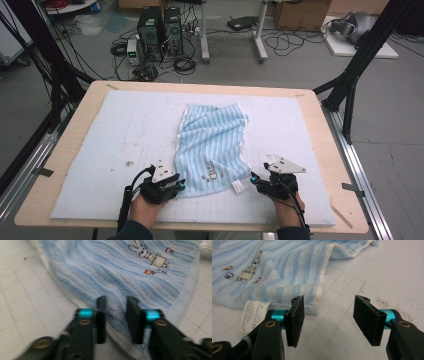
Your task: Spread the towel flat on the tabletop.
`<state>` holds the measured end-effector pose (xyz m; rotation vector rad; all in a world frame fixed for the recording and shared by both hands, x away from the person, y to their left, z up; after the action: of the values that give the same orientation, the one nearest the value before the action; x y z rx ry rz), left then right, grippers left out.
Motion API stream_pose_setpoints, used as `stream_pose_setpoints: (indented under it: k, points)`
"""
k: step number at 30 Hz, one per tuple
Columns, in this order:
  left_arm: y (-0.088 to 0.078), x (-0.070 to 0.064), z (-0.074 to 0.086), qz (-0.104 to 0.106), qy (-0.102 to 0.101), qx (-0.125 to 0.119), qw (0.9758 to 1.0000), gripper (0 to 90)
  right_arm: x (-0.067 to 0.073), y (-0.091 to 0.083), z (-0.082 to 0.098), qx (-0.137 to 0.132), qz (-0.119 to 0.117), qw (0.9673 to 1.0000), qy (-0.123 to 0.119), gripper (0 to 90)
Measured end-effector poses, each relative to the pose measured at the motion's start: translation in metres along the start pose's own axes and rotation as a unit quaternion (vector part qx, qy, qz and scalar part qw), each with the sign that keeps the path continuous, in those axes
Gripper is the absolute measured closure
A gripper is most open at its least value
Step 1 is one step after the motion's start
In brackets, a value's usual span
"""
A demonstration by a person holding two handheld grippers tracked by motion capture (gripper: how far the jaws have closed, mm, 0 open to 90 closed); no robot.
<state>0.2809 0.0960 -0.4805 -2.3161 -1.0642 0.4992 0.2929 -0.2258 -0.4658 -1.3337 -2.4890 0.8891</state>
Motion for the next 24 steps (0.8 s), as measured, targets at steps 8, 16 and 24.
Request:
stream_pose_setpoints:
  k: [8, 16, 24]
  points:
    - [-0.007, 0.027, -0.001, -0.036, -0.023, -0.009, 0.999, 86.7, 0.007, 0.009, 0.002, 0.002, -0.011, 0.9999, 0.007, 41.9]
    - [-0.013, 0.051, 0.001, -0.042, -0.04, -0.021, 0.9981, 77.6, 0.039, 0.029, -0.011, 0.013, -0.041, 0.9991, -0.007, 44.2]
    - [-0.021, 0.054, 0.007, -0.038, -0.065, -0.031, 0.9967, 47.5, 0.049, 0.042, -0.019, 0.046, -0.06, 0.997, -0.018, 85.2]
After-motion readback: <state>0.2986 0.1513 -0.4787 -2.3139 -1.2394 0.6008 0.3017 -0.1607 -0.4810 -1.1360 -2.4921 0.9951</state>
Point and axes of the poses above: each handheld gripper's, and its own axes: y roughly forward along the jaws, z roughly out of its underside, x roughly to its left, the point moved 5 cm from there along y, roughly forward along the jaws, and after that the axes turned 5 degrees about -y, right-handed, at the moved point
